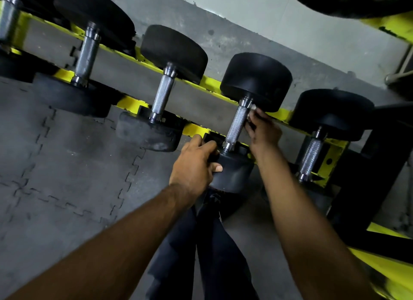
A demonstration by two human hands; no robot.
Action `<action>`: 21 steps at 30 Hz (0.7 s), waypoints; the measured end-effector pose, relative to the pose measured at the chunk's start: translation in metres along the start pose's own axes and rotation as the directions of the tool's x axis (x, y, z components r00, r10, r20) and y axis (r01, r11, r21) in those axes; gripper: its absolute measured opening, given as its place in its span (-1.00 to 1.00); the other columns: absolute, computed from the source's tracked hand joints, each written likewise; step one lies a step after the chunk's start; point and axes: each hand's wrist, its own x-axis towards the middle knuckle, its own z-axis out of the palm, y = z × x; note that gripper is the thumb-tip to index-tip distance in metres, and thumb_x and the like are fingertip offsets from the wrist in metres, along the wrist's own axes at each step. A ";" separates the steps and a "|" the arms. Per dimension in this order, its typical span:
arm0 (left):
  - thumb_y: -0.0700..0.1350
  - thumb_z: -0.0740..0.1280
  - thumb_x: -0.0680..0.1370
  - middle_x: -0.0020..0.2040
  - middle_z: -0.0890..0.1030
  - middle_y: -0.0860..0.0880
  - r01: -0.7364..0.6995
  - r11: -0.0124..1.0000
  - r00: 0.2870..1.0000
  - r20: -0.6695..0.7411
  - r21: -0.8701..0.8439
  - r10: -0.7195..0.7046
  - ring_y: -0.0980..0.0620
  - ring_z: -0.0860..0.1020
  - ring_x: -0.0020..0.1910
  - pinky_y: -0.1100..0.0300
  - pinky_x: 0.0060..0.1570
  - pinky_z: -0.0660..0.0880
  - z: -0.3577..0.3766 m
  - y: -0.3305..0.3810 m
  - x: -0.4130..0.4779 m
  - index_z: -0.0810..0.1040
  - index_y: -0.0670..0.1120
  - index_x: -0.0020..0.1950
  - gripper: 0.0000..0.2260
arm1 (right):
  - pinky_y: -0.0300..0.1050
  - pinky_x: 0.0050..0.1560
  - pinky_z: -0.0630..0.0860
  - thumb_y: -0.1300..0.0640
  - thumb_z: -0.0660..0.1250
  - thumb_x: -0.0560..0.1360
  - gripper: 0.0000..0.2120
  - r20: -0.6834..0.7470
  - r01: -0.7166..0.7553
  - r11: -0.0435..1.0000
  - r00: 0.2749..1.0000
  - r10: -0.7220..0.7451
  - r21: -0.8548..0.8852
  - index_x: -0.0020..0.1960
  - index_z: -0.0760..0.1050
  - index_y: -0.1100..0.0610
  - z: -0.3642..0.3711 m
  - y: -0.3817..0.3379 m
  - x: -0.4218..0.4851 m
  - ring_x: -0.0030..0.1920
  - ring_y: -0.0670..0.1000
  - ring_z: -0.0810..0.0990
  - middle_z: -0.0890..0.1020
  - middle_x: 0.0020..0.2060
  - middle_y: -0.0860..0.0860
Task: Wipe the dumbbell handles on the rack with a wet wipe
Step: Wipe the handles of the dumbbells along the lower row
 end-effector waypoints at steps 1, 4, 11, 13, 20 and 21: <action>-0.13 0.52 0.37 -0.05 0.39 0.02 0.003 1.000 1.000 -0.001 0.002 -0.003 -0.09 0.46 -0.05 -0.05 -0.13 0.55 0.000 0.001 0.000 0.39 0.05 -0.14 -0.70 | -0.14 -0.11 0.62 0.43 0.41 0.45 -0.82 -0.052 0.135 0.991 0.989 -0.136 -0.009 -0.06 0.63 0.19 0.001 0.002 -0.006 -0.24 -0.10 0.66 0.70 -0.33 -0.09; -0.15 0.52 0.37 -0.05 0.39 0.01 0.015 1.000 1.000 -0.005 0.006 -0.015 -0.09 0.46 -0.05 -0.05 -0.13 0.55 0.000 0.003 0.000 0.39 0.05 -0.14 -0.69 | -0.10 -0.08 0.60 0.37 0.47 0.36 -0.84 0.113 0.599 0.676 0.778 -0.618 -0.429 -0.09 0.71 0.22 0.005 0.005 -0.017 -0.18 -0.07 0.68 0.73 -0.24 -0.05; -0.15 0.51 0.40 -0.04 0.38 0.01 0.027 0.999 1.000 -0.011 0.024 -0.027 -0.07 0.44 -0.03 -0.04 -0.10 0.54 -0.001 0.007 -0.003 0.42 0.01 -0.13 -0.73 | -0.06 -0.10 0.52 0.26 0.17 0.40 -0.67 0.703 0.496 -0.503 0.560 -0.438 -0.708 0.05 0.62 0.17 0.031 -0.001 -0.027 0.02 0.18 0.55 0.66 0.00 0.05; -0.16 0.51 0.40 -0.04 0.38 0.00 0.027 0.999 1.000 -0.012 0.037 -0.027 -0.07 0.44 -0.03 -0.03 -0.11 0.54 -0.002 0.008 -0.003 0.42 0.01 -0.13 -0.73 | -0.05 0.08 0.49 0.27 0.26 0.43 -0.79 0.784 0.451 -0.701 0.567 -0.253 -0.552 -0.02 0.63 0.20 0.035 -0.002 -0.038 0.09 0.17 0.54 0.66 -0.09 0.09; -0.17 0.51 0.41 0.01 0.42 0.00 0.033 0.999 0.999 -0.030 0.028 -0.032 -0.06 0.44 0.01 -0.03 -0.10 0.54 -0.001 0.007 -0.006 0.49 -0.01 -0.05 -0.76 | -0.03 0.04 0.47 0.28 0.27 0.53 -0.81 0.729 0.557 -0.786 0.651 0.212 -0.268 0.09 0.60 0.22 0.052 -0.030 -0.050 0.26 0.15 0.43 0.64 0.01 0.13; -0.17 0.51 0.41 0.01 0.42 0.00 0.036 0.999 0.999 -0.035 0.022 -0.035 -0.05 0.44 0.02 -0.02 -0.11 0.55 -0.001 0.007 -0.006 0.48 -0.01 -0.06 -0.76 | -0.03 0.03 0.47 0.27 0.28 0.53 -0.81 0.729 0.503 -0.812 0.668 0.148 -0.295 0.09 0.61 0.21 0.056 -0.034 -0.047 0.25 0.15 0.44 0.64 0.02 0.12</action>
